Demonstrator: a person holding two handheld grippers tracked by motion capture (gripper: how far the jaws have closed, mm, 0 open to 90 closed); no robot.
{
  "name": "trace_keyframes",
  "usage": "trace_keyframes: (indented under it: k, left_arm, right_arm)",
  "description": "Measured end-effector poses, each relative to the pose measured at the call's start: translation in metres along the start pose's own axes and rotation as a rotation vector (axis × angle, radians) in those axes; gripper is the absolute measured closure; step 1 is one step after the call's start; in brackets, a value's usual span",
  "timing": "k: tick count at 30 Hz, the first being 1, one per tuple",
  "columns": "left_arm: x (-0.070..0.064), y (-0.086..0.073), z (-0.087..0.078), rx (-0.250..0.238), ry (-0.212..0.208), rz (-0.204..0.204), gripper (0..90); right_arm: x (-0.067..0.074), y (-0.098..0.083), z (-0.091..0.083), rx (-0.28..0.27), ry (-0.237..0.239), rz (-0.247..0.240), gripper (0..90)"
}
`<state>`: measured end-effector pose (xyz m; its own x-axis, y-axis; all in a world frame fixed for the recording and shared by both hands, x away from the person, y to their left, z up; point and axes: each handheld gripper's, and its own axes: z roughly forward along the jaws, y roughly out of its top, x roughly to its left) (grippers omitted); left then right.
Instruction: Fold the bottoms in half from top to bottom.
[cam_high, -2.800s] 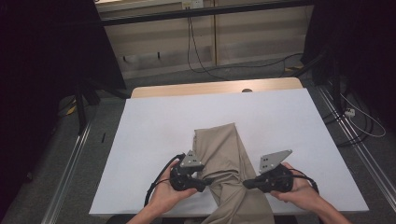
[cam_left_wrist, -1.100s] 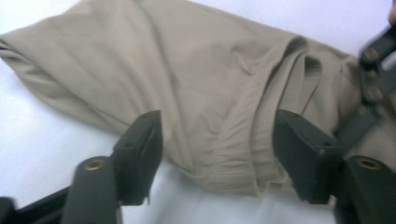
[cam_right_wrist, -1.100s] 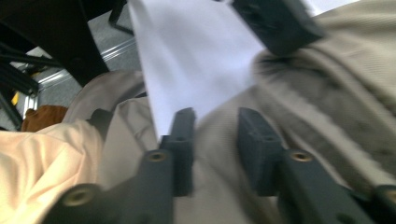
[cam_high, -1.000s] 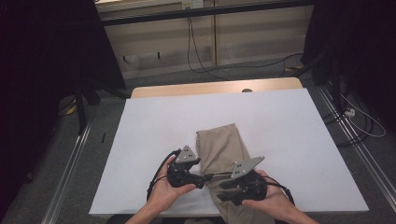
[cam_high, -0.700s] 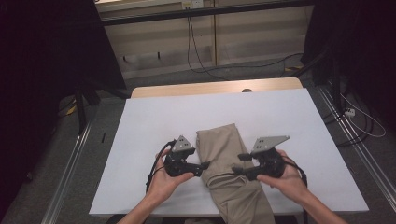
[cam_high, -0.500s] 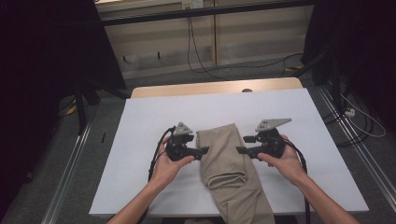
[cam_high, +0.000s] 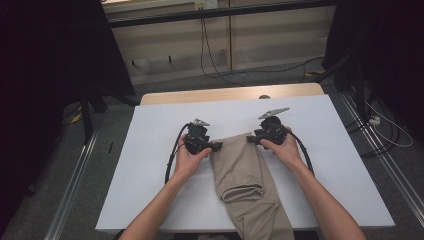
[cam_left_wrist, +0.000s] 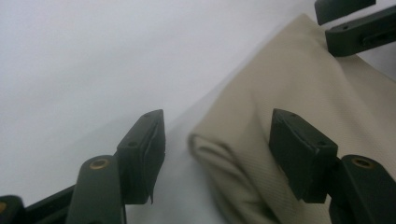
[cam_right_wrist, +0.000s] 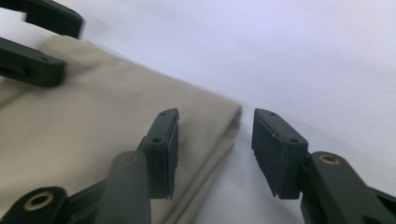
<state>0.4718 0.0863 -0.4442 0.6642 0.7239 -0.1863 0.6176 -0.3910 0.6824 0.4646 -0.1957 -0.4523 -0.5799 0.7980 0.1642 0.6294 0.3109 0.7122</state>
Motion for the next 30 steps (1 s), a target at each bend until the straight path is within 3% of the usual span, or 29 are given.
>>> trace_keyframes:
  k: [5,7,9,11,12,14,17,19,21,25,30]
  left_arm:
    - [0.009,-0.005,0.004,0.015,-0.006,-0.026,26.9]
    - [0.005,-0.006,0.006,0.014,0.003,-0.004,21.0]
    - [0.000,-0.005,0.007,0.018,0.024,0.013,20.5]
    - [-0.006,-0.007,0.007,0.022,0.032,0.057,26.1]
    - [-0.008,-0.009,0.004,0.031,0.007,0.084,36.0]
    - [-0.011,-0.009,0.002,0.055,-0.085,0.070,63.7]
    - [-0.012,-0.009,0.002,0.057,-0.104,0.026,77.5]
    - [-0.008,-0.006,0.000,0.042,-0.106,-0.005,80.6]
    - [-0.002,0.000,-0.006,-0.003,-0.103,-0.032,81.7]
    - [0.008,0.022,-0.018,-0.082,-0.081,-0.077,82.1]
    - [0.020,0.060,-0.031,-0.154,-0.048,-0.082,82.1]
  right_arm:
    - [0.000,-0.002,0.008,0.010,0.011,-0.031,42.4]
    - [0.004,-0.003,0.009,0.017,0.006,-0.078,45.3]
    - [0.005,-0.003,0.008,0.021,0.024,-0.083,55.4]
    - [0.008,-0.003,0.008,0.030,0.049,-0.096,64.8]
    - [0.010,-0.002,0.008,0.038,0.069,-0.093,71.8]
    - [0.013,-0.001,0.009,0.053,0.105,-0.070,81.9]
    - [0.012,0.000,0.008,0.052,0.116,-0.038,84.7]
    - [0.010,0.001,0.004,0.022,0.126,-0.010,85.2]
    - [0.009,0.005,-0.003,-0.021,0.120,0.003,85.7]
    - [0.001,0.021,-0.017,-0.102,0.088,0.033,86.0]
    - [-0.006,0.052,-0.031,-0.199,0.059,0.058,86.1]
